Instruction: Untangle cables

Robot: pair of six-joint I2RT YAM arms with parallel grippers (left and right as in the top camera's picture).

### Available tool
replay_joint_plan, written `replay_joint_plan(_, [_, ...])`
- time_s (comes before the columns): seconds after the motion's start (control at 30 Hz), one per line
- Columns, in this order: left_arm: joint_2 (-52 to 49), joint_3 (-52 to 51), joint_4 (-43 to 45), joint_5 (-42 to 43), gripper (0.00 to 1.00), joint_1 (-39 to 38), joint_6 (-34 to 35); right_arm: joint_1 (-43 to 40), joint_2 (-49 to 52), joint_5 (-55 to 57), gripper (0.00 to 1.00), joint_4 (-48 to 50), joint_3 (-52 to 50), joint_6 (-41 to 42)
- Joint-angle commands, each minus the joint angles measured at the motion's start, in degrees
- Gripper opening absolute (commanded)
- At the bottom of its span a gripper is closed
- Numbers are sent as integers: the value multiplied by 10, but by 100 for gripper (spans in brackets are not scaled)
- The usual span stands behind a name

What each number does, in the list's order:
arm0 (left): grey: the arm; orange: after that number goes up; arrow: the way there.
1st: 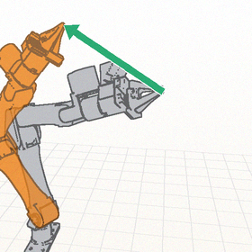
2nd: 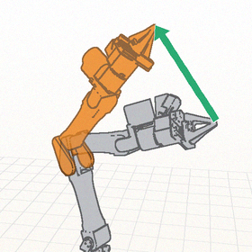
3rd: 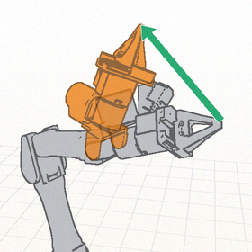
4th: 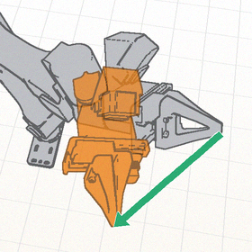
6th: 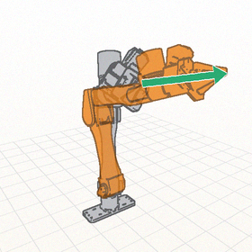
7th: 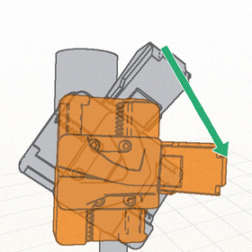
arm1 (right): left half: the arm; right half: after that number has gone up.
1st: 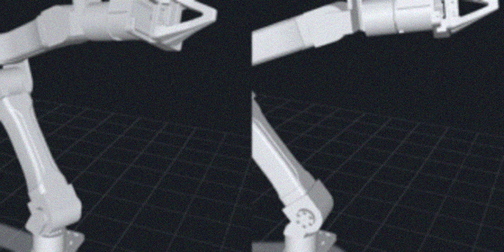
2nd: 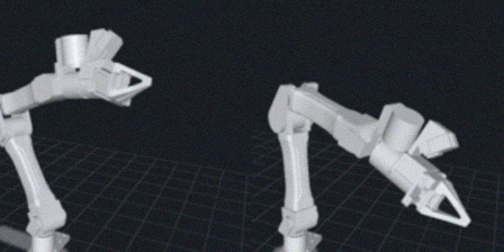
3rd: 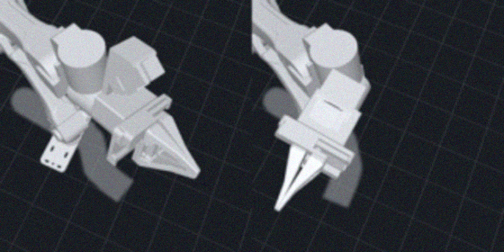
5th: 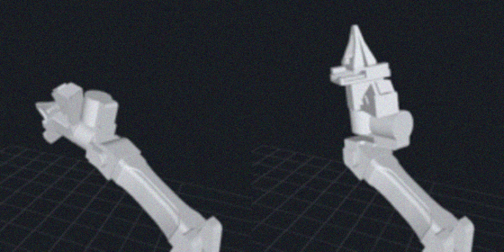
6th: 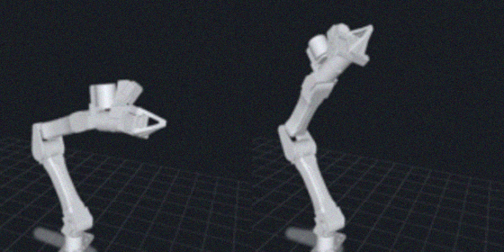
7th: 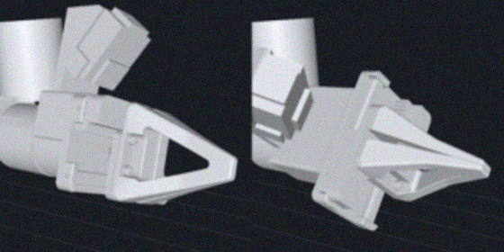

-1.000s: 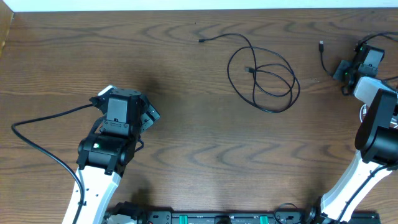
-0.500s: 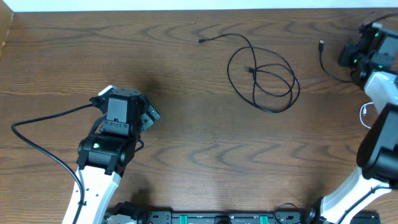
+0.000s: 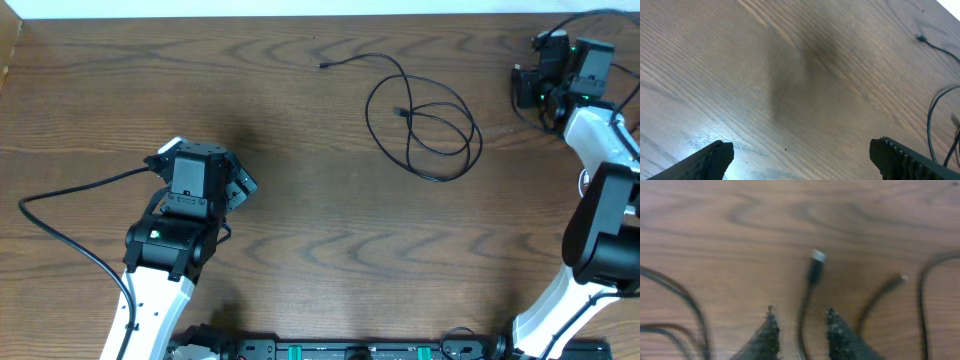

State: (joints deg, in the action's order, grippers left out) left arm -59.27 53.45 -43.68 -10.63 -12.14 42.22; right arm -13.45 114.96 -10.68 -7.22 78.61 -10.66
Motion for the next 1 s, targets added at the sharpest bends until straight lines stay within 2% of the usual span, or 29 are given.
replay_joint_plan(0.0, [-2, 8, -2, -4, 94, 2, 3, -13, 5, 114, 49, -1, -1, 100])
replay_joint_plan(0.03, [-2, 8, -2, -4, 94, 2, 3, -17, 5, 133, 50, -5, -1, 128])
replay_joint_plan(0.13, [-2, 8, -2, -4, 94, 2, 3, -35, 5, 180, 44, -29, -1, 201])
replay_joint_plan(0.23, [-2, 8, -2, -3, 94, 2, 3, -62, 5, 193, 39, -50, -1, 229])
replay_joint_plan(0.4, [-2, 8, -2, -4, 94, 2, 3, -106, 5, 207, 47, -123, -1, 245])
replay_joint_plan(0.47, [-2, 8, -2, -4, 94, 2, 3, -122, 5, 208, 47, -165, -1, 264])
replay_joint_plan(0.5, [-2, 8, -2, -4, 94, 2, 3, -129, 5, 203, 44, -189, -1, 268])
replay_joint_plan(0.57, [-2, 8, -2, -4, 94, 2, 3, -139, 5, 200, 27, -221, -4, 268])
replay_joint_plan(0.6, [-2, 8, -2, -4, 94, 2, 3, -143, 5, 200, 22, -228, -8, 268])
replay_joint_plan(0.83, [-2, 8, -2, -4, 94, 2, 3, -153, 5, 204, 23, -230, -37, 270])
replay_joint_plan(0.97, [-2, 8, -2, -4, 94, 2, 3, -151, -2, 200, 8, -235, -37, 269])
